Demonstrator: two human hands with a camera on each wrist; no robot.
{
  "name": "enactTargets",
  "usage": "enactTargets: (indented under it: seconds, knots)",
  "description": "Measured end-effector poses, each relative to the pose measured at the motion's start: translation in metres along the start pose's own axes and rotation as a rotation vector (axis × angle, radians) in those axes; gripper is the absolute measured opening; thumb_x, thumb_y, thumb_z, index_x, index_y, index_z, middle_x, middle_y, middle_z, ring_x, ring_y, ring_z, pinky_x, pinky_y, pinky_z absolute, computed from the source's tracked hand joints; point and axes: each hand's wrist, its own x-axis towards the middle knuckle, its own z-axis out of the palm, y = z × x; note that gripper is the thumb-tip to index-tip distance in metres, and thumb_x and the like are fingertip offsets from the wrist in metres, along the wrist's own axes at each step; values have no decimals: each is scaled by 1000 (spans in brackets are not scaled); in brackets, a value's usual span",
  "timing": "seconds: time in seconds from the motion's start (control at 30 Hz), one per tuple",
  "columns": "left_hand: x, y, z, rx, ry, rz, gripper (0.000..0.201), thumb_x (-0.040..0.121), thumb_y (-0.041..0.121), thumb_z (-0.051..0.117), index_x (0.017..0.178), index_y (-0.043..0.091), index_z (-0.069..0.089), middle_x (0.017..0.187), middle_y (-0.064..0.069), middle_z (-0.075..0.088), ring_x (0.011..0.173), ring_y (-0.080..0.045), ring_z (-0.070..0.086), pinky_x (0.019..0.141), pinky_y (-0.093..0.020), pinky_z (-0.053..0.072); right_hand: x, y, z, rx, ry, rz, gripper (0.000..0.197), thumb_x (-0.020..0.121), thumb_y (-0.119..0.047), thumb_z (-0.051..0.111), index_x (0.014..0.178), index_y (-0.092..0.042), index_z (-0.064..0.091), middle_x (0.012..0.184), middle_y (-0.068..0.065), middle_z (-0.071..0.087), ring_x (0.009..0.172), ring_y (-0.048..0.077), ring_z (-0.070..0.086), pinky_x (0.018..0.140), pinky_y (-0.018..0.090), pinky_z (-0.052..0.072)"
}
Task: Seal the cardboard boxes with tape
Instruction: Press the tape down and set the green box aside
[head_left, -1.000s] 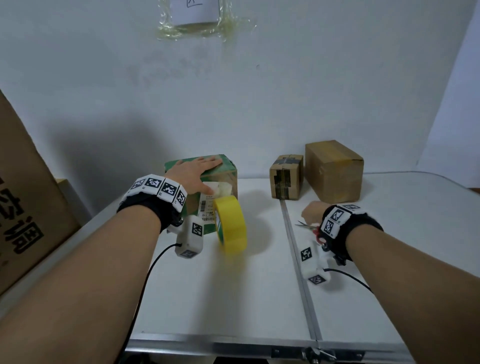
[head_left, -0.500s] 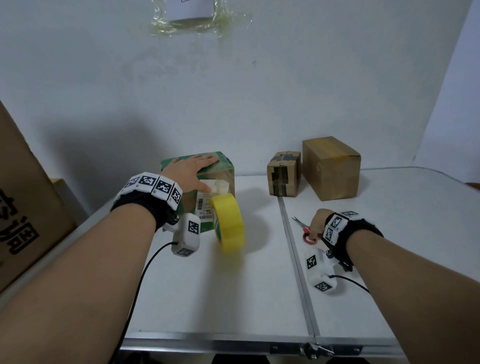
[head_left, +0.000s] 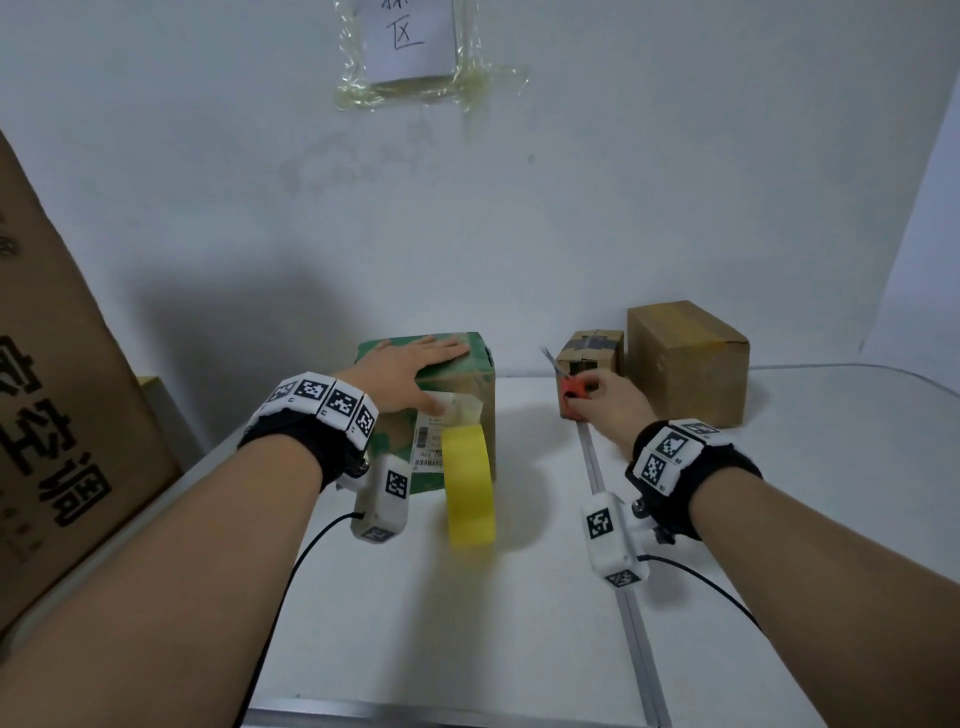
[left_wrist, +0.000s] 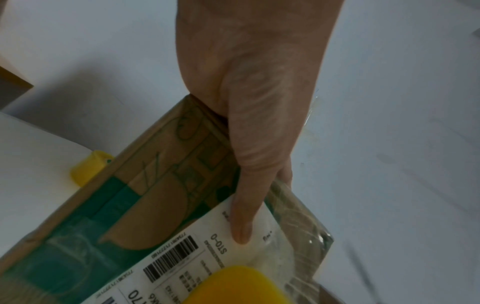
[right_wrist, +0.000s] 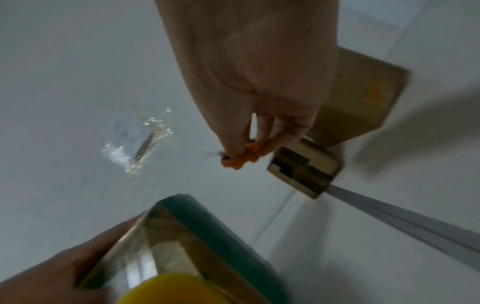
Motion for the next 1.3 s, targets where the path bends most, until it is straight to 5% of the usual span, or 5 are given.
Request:
enactTargets:
  seconds: [0.37,0.63,0.9,1.1,1.3]
  knots:
    - [10,-7,-3,-98,22,-47,105,75,25,80,152,43,11,143,4,49,124,-22,52,101,-31,40,-3,-96,35,-158,-183,-464,37,84,-9,63,118,-24,66,112,0,71,108,18,64,96,34,49]
    - [9,-17,5,-31,110,14,103,77,39,78,153,38,10,161,17,7,134,-19,43,110,-41,38,4,-84,54,-274,-40,-495,31,89,-35,63,120,-29,65,108,0,73,103,22,66,90,40,53]
    - [-39,-10,6,-861,727,-316,12,97,22,58,104,23,67,92,7,64,77,-5,60,69,-22,53,7,-81,60,-362,27,-496,28,90,-39,59,115,-29,63,103,2,71,95,27,66,80,40,56]
    - [-51,2,23,-1203,-23,-497,31,98,24,57,110,-3,64,102,-17,69,84,-23,69,74,-29,59,4,-80,66,-342,52,-481,25,90,-38,59,111,-25,62,96,4,69,89,26,62,72,36,53]
    - [-41,37,36,-1264,-105,-563,31,94,33,61,111,8,56,94,-9,64,68,-15,65,61,-28,57,4,-77,73,-297,37,-505,11,89,-28,60,97,-19,60,89,4,65,88,27,59,70,34,46]
